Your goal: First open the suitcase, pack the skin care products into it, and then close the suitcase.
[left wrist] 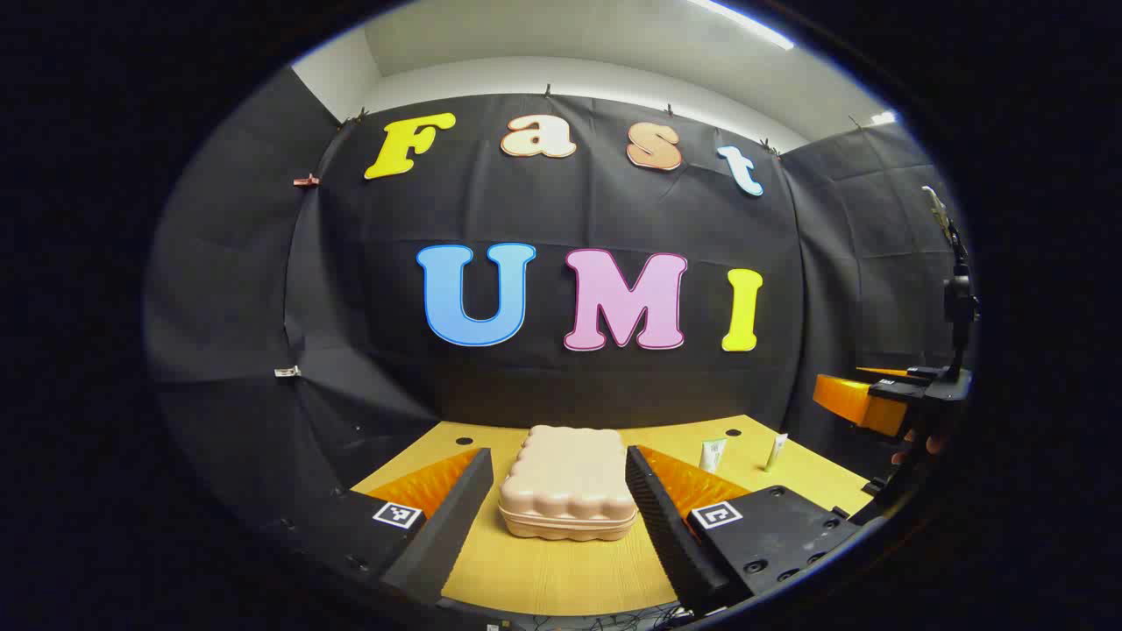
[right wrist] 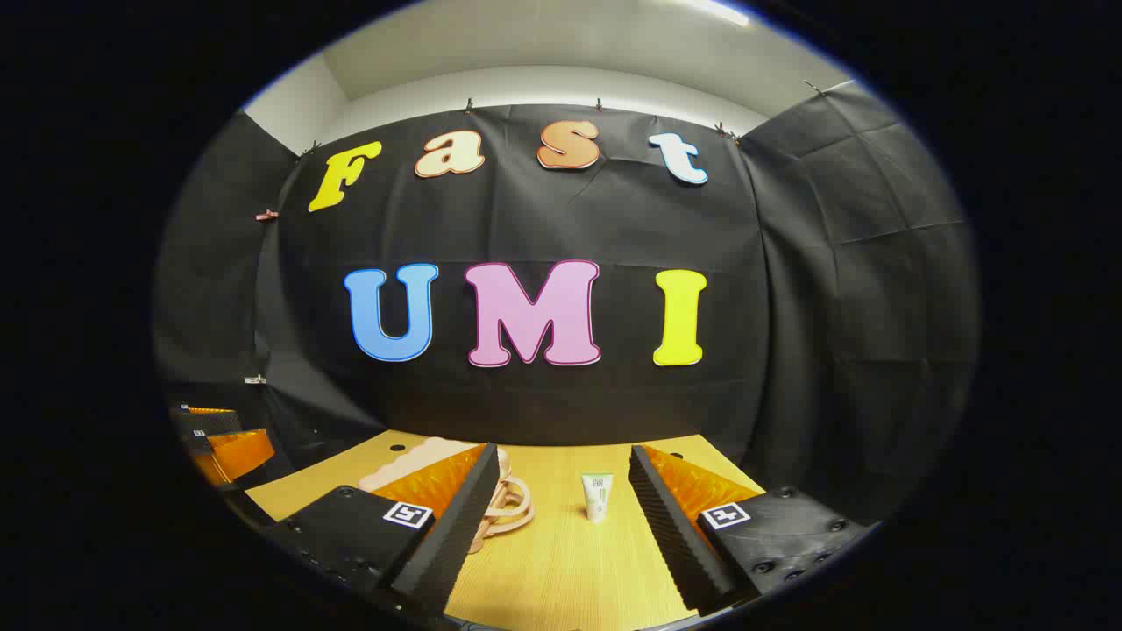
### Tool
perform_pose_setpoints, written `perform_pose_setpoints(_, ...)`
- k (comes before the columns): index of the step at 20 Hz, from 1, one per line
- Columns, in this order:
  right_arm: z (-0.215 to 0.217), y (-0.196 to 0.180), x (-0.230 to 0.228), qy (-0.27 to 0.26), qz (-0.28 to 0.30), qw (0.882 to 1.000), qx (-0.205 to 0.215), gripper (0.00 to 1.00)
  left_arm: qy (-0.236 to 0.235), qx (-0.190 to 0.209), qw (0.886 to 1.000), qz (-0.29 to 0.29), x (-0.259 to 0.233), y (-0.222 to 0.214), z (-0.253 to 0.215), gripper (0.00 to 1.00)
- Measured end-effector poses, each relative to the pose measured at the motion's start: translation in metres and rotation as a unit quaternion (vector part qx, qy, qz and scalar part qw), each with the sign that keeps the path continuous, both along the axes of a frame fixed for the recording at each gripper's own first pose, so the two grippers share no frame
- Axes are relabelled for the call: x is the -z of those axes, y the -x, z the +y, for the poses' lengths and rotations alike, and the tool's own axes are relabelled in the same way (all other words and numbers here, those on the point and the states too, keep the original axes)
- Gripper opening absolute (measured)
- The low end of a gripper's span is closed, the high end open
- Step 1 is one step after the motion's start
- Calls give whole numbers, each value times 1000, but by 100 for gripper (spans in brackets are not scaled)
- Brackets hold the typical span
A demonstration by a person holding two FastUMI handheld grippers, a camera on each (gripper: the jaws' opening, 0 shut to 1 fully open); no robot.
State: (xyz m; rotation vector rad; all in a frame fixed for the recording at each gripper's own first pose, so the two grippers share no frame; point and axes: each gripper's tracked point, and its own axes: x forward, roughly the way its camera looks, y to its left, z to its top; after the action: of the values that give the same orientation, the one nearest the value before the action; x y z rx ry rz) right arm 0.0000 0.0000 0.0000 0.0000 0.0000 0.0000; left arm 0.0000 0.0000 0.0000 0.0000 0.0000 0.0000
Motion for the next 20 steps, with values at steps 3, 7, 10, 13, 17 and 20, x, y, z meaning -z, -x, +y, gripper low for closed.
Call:
perform_pose_setpoints(3, -3, -3, 3, -2, 0, 1000, -1, 95, 6, 8, 1000, 3, 2, -7, -7, 95)
perform_pose_setpoints(7, -8, -6, 6, -8, 8, 1000, -2, 95, 29, 13, 999, 13, 4, -22, -20, 95)
perform_pose_setpoints(10, -23, -16, 6, -3, 9, 1000, 4, 95, 39, 22, 999, 23, 5, -41, -35, 96)
perform_pose_setpoints(13, -45, -36, 7, -4, 15, 1000, 13, 95, 38, 23, 999, 30, 4, -64, -48, 96)
perform_pose_setpoints(17, -71, -69, 5, -18, 24, 999, 17, 95, 37, 32, 998, 45, 5, -99, -74, 96)
perform_pose_setpoints(20, -90, -99, 6, -10, 22, 1000, 19, 96, 35, 59, 995, 69, 17, -133, -107, 96)
